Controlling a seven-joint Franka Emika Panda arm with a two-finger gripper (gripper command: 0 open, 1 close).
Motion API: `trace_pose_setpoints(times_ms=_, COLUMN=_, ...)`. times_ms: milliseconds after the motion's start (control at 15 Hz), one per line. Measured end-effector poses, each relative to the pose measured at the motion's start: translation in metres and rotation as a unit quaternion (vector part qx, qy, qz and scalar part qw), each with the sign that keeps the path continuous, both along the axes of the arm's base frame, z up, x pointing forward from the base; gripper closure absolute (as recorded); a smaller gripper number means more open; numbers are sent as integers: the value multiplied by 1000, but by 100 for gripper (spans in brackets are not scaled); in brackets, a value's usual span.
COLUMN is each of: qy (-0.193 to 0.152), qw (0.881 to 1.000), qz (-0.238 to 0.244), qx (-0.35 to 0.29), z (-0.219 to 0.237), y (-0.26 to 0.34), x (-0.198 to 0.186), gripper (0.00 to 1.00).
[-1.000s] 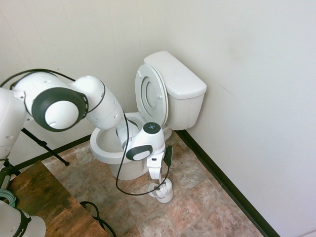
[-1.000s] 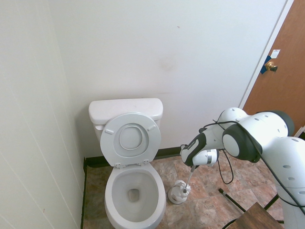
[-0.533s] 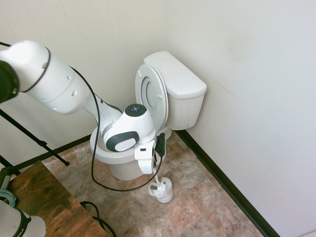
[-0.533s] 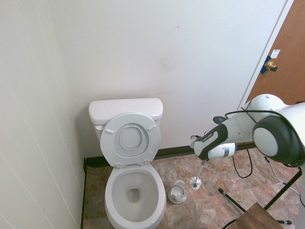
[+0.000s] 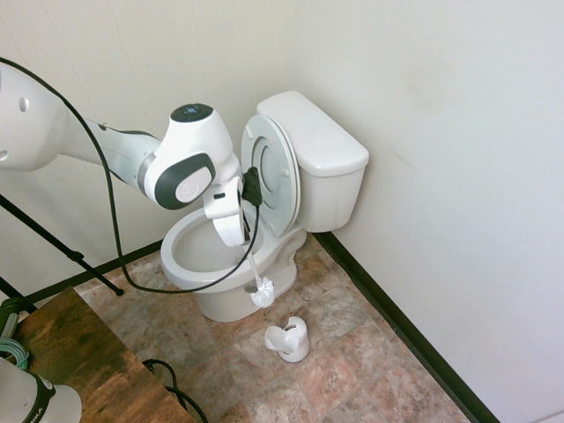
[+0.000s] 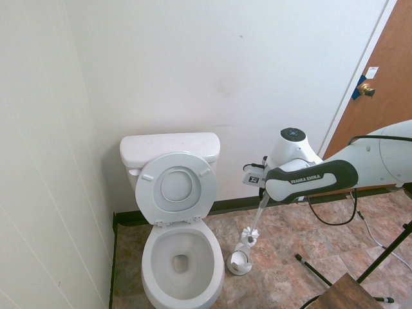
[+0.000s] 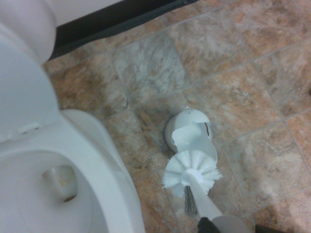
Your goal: Clean the toilet
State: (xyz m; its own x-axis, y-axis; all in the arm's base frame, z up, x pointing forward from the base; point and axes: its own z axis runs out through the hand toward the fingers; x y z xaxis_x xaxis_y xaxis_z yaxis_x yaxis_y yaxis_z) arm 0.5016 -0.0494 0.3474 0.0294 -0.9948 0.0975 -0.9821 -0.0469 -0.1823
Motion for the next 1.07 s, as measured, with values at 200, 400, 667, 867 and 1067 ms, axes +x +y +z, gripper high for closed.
trace_pose_setpoints(times_ms=200, qy=-8, qw=1000, qz=18, qx=7, z=12, y=28, x=1, gripper=100)
trace_pose_setpoints(times_ms=400, qy=-8, qw=1000, qz=20, qx=7, z=18, y=50, x=-1, gripper=100)
trace_pose_setpoints(times_ms=667, qy=-29, qw=999, qz=37, qx=-10, z=24, y=109, x=4, gripper=100)
trace_pose_setpoints(times_ms=867, qy=-44, qw=998, qz=49, qx=-18, z=22, y=173, x=10, gripper=100)
trace_pose_setpoints(times_ms=1067, qy=-48, qw=997, qz=51, qx=-18, z=9, y=219, x=35, gripper=100)
